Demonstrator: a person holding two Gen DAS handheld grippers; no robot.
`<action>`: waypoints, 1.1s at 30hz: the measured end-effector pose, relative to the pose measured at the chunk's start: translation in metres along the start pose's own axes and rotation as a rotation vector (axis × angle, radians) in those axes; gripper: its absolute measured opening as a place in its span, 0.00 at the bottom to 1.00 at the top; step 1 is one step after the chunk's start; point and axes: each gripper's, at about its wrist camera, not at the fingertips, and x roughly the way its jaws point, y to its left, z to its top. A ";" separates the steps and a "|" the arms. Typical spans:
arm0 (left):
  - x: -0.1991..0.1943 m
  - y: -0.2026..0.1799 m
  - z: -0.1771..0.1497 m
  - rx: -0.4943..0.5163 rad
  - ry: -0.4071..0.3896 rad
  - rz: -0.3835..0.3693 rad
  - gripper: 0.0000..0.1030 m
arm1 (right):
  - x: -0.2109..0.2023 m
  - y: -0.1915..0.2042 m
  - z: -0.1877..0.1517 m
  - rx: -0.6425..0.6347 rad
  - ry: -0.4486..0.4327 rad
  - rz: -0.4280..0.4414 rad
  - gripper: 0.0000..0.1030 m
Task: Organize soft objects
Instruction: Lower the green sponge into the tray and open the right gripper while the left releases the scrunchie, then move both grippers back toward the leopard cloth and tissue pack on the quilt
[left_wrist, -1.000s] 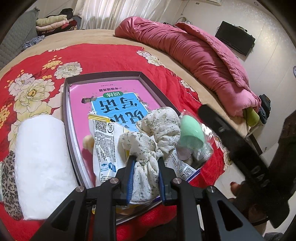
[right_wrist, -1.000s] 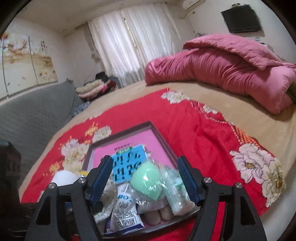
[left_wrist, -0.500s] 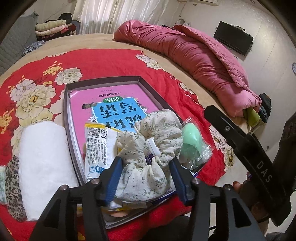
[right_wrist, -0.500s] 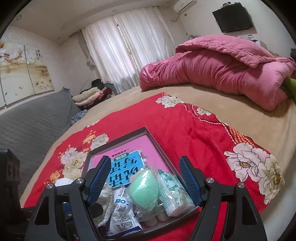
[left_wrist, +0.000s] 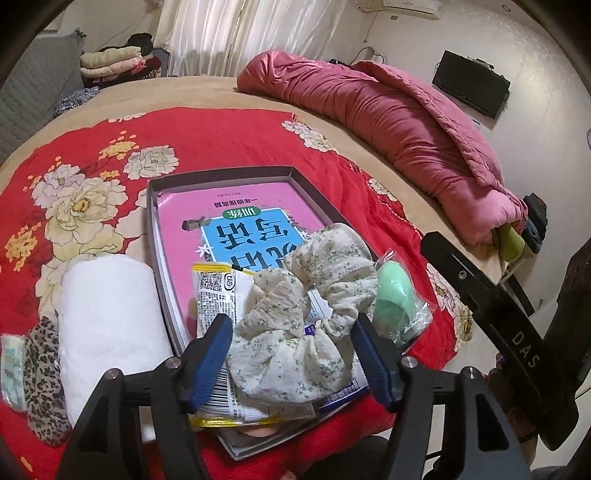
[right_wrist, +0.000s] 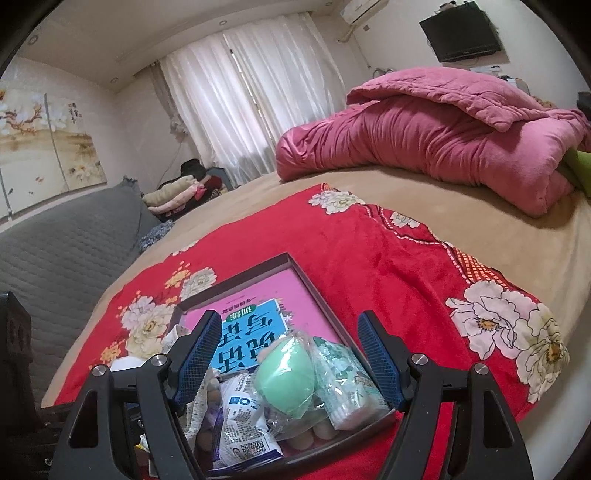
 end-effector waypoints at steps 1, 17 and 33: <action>-0.001 0.000 0.000 0.002 -0.003 0.002 0.65 | 0.000 0.000 0.000 0.001 0.000 0.001 0.75; -0.025 0.022 0.008 -0.061 -0.093 0.014 0.66 | 0.000 -0.007 0.002 0.026 0.004 0.002 0.75; -0.009 -0.010 -0.006 0.038 0.014 -0.019 0.66 | -0.007 -0.006 0.004 0.037 -0.010 -0.011 0.75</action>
